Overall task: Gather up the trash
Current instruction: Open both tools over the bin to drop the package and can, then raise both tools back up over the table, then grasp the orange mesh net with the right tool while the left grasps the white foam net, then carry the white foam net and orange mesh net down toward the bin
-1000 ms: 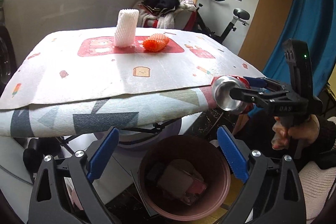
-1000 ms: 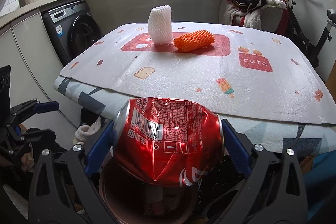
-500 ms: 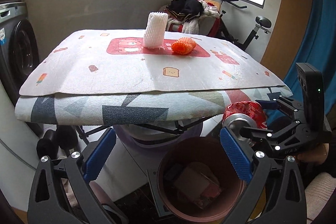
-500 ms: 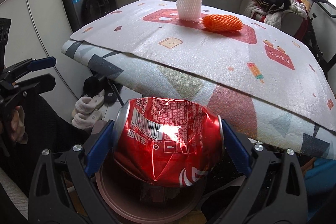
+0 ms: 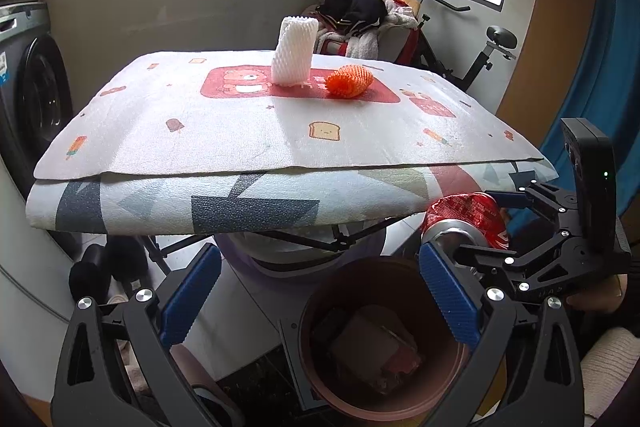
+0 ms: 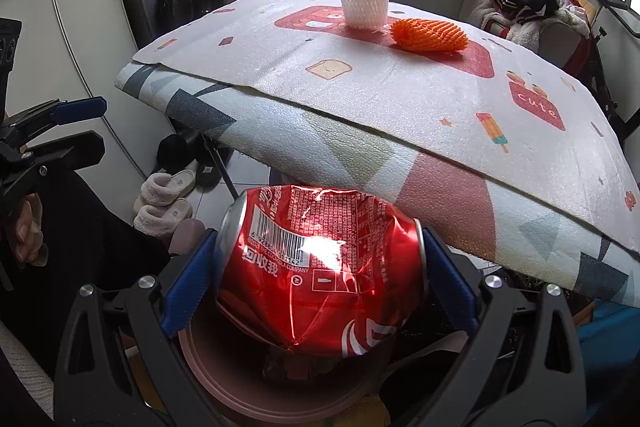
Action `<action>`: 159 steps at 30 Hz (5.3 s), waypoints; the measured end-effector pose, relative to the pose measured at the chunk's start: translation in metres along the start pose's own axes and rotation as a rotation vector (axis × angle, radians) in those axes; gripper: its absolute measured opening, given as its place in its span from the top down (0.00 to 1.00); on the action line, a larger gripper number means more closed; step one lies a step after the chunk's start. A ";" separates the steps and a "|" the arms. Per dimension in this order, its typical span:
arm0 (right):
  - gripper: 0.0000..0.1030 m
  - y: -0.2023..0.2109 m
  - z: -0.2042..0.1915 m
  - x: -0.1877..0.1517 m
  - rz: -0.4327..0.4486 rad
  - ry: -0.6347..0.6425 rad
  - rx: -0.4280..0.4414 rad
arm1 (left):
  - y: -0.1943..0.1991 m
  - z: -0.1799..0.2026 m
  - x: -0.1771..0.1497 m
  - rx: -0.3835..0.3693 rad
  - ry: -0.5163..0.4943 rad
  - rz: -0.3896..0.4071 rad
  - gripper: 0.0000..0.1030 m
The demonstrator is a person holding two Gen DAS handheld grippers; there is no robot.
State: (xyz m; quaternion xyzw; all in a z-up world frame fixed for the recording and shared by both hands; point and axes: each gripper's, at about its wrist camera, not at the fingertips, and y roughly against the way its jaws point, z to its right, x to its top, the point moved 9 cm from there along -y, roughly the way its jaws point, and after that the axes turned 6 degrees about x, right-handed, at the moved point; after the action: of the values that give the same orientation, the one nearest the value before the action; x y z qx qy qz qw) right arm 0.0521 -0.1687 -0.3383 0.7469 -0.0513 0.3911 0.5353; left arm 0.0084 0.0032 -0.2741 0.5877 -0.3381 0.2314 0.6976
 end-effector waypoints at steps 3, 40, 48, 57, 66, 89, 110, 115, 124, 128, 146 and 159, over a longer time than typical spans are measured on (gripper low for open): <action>0.07 0.000 0.001 0.000 -0.003 -0.003 -0.003 | 0.000 0.000 0.000 0.000 0.000 0.000 0.06; 0.06 0.029 0.063 0.045 0.110 -0.168 -0.047 | -0.019 -0.004 0.040 -0.064 0.046 0.042 0.06; 0.06 0.020 0.103 0.075 0.096 -0.229 -0.038 | -0.038 0.013 0.086 0.002 -0.104 0.067 0.06; 0.06 0.000 0.111 0.118 0.063 -0.182 0.034 | -0.063 0.004 0.133 0.026 -0.102 0.079 0.06; 0.06 -0.047 0.129 0.163 -0.026 -0.158 -0.004 | -0.100 -0.015 0.177 0.023 -0.134 0.079 0.06; 0.70 -0.132 0.207 0.224 0.027 -0.453 0.008 | -0.189 -0.049 0.216 -0.020 0.008 -0.011 0.23; 0.80 -0.012 0.227 0.159 0.201 -0.501 -0.008 | -0.254 -0.011 0.280 -0.008 0.002 -0.036 0.64; 0.80 0.002 0.219 0.151 0.220 -0.519 0.007 | -0.223 -0.006 0.267 -0.057 -0.026 -0.042 0.66; 0.80 0.031 0.179 0.142 0.237 -0.458 -0.001 | -0.142 0.012 0.229 -0.120 -0.051 -0.048 0.66; 0.80 0.043 0.156 0.135 0.237 -0.426 -0.003 | -0.106 0.017 0.200 -0.144 -0.023 -0.057 0.66; 0.80 0.071 0.073 0.081 0.204 -0.295 0.017 | -0.029 0.067 0.050 -0.217 -0.027 -0.126 0.65; 0.80 0.064 0.038 0.035 0.141 -0.239 0.035 | -0.030 0.072 -0.011 -0.213 0.026 -0.210 0.42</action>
State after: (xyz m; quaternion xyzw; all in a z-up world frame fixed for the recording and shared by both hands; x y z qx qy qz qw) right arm 0.0644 -0.2152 -0.2717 0.7920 -0.1599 0.3369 0.4834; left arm 0.0085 -0.0723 -0.2962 0.5394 -0.2884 0.1276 0.7807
